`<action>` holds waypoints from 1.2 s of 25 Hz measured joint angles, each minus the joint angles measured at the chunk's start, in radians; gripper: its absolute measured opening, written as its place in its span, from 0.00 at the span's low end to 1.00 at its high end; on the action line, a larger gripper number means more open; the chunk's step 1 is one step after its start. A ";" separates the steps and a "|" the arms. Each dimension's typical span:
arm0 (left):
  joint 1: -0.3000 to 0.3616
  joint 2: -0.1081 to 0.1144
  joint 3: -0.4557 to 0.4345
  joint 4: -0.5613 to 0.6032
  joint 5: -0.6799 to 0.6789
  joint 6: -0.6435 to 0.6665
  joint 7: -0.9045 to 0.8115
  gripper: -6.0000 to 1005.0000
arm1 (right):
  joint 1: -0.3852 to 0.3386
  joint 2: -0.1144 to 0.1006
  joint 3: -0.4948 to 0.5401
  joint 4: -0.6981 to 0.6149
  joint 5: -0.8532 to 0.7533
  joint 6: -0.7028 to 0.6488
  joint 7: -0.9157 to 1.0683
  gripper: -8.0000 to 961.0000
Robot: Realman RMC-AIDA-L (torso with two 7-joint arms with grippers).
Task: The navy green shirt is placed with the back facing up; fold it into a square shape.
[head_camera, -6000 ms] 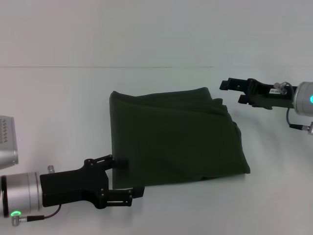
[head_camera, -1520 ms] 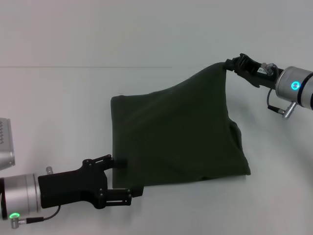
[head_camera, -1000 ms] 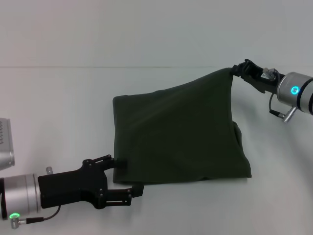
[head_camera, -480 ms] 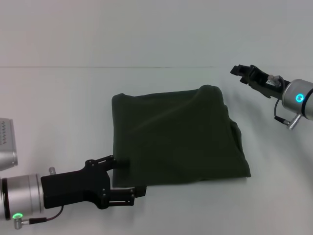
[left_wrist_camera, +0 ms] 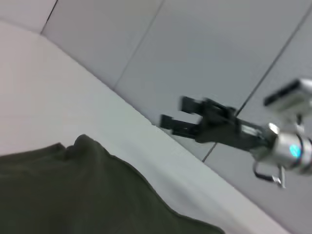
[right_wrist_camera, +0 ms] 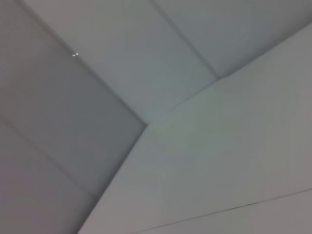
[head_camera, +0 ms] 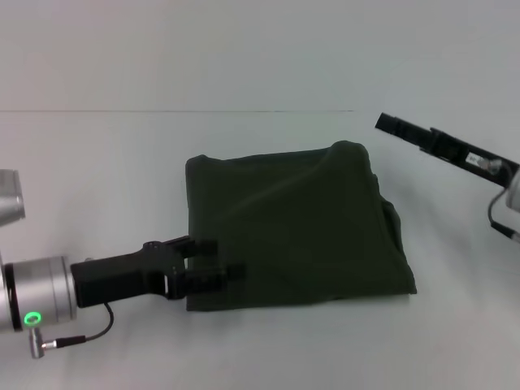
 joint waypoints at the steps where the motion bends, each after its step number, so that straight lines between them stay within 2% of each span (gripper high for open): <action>1: -0.005 0.003 0.000 0.000 0.000 0.001 -0.028 0.91 | -0.017 -0.008 -0.001 -0.001 -0.001 -0.061 -0.042 0.74; 5: -0.015 0.017 -0.005 0.000 -0.010 0.002 -0.120 0.91 | -0.075 -0.028 -0.002 -0.005 -0.030 -0.216 -0.186 0.83; 8: -0.016 0.028 -0.007 0.002 -0.002 0.002 -0.126 0.91 | -0.113 -0.031 -0.004 -0.014 -0.084 -0.299 -0.315 0.91; 10: -0.010 0.040 -0.003 0.005 0.007 0.005 -0.096 0.91 | -0.135 -0.025 -0.004 -0.022 -0.125 -0.338 -0.403 0.95; 15: 0.022 0.065 0.008 0.007 0.021 0.017 0.057 0.91 | -0.194 0.013 -0.002 -0.046 -0.199 -0.363 -0.593 0.95; 18: 0.055 0.063 0.003 0.009 0.029 0.022 0.177 0.91 | -0.224 0.030 -0.001 -0.042 -0.218 -0.353 -0.689 0.95; 23: 0.115 0.039 0.002 0.009 0.035 0.009 0.349 0.91 | -0.265 0.034 -0.003 0.012 -0.221 -0.364 -0.837 0.94; 30: 0.139 0.026 0.006 0.004 0.041 -0.044 0.376 0.91 | -0.298 0.035 0.006 0.052 -0.218 -0.360 -0.975 0.94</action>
